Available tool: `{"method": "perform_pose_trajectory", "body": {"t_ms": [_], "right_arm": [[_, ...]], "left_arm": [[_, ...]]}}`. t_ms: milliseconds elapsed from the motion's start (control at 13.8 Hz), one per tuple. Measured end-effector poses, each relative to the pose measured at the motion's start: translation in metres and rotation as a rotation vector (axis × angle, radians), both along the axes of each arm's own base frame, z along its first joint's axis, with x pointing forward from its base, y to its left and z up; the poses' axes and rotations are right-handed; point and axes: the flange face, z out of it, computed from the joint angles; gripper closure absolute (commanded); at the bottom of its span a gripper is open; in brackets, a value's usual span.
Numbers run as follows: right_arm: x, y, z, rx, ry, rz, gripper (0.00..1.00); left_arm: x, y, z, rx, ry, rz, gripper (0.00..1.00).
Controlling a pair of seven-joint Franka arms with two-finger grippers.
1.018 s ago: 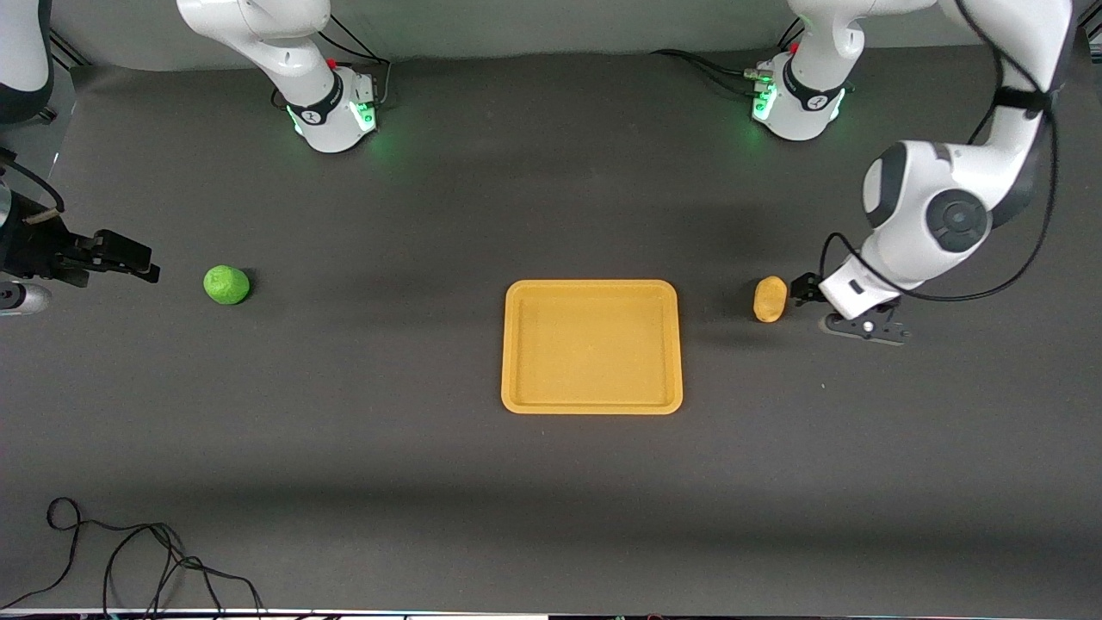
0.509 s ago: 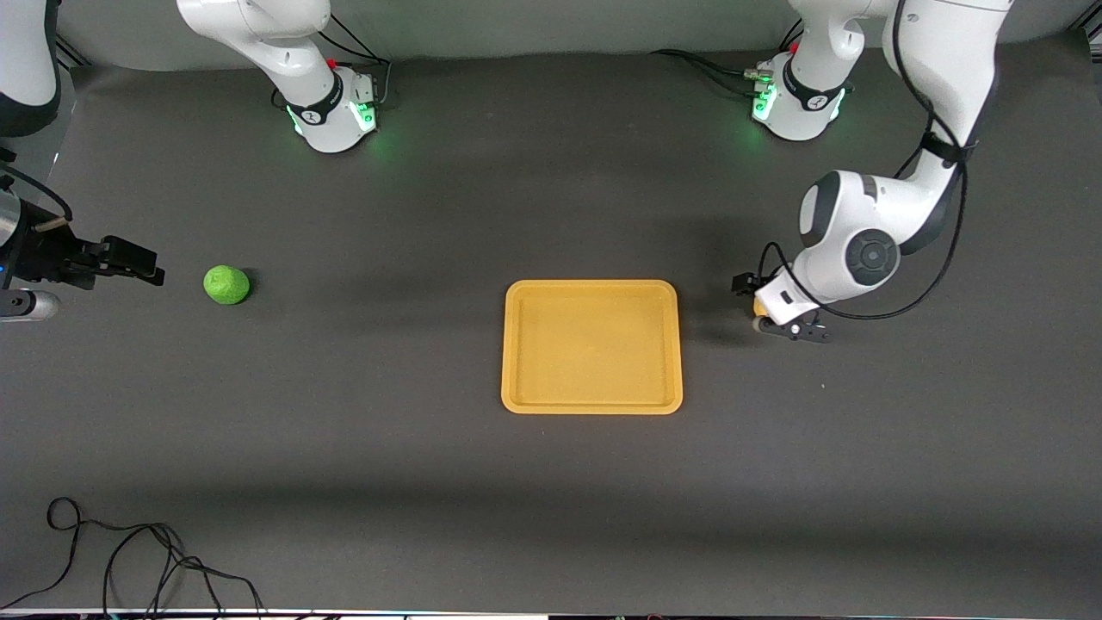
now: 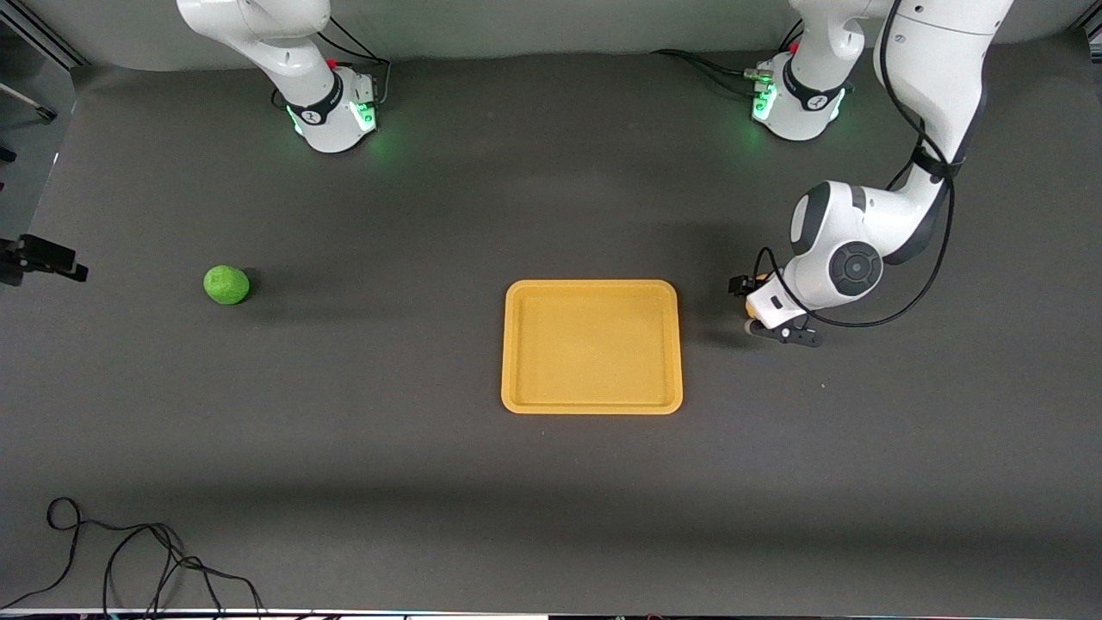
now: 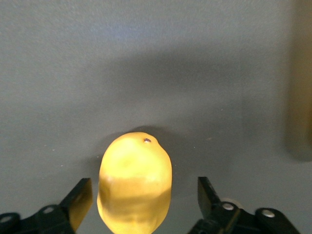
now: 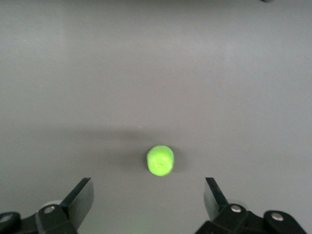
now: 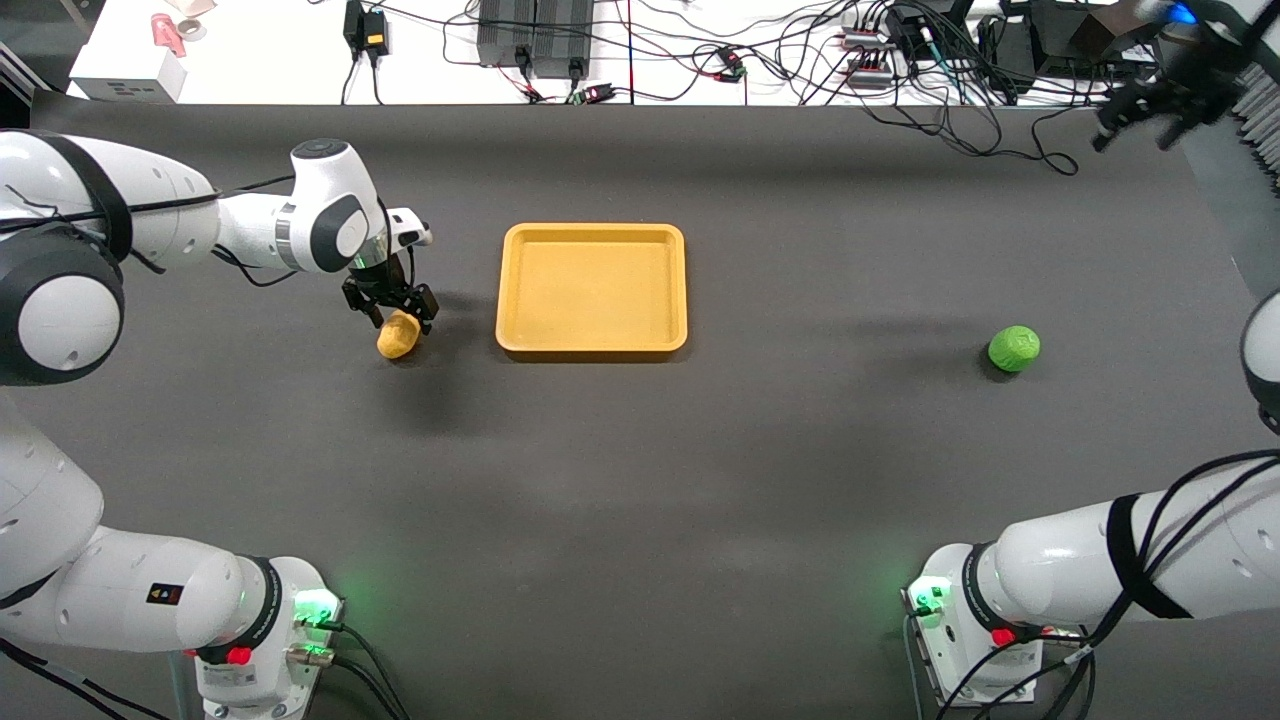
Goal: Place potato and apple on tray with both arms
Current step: 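Reach the left gripper down to the yellow potato and close, then carry the potato onto the tray while the right gripper reaches the apple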
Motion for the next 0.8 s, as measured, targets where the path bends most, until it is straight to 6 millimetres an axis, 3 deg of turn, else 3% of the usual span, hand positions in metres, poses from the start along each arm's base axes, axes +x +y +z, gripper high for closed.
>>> {"method": "perform_pose_trajectory", "body": {"t_ms": [145, 364, 582, 727, 800], "right_arm": [[-0.039, -0.015, -0.004, -0.013, -0.014, -0.010, 0.00], [-0.095, -0.011, -0.022, 0.014, -0.039, -0.005, 0.00], [-0.119, -0.003, -0.043, 0.044, -0.030, 0.004, 0.00], [-0.118, 0.004, -0.059, 0.046, -0.024, 0.016, 0.00], [-0.117, 0.007, -0.071, 0.041, -0.035, 0.021, 0.00]], "left_arm": [[0.001, 0.001, -0.001, 0.000, 0.000, 0.002, 1.00], [0.017, -0.003, 0.019, 0.002, -0.004, 0.024, 1.00], [0.061, -0.029, 0.089, 0.010, -0.003, 0.113, 1.00], [0.087, -0.069, 0.139, 0.004, -0.033, 0.177, 1.00], [0.092, -0.096, 0.147, 0.002, -0.045, 0.203, 1.00]]}}
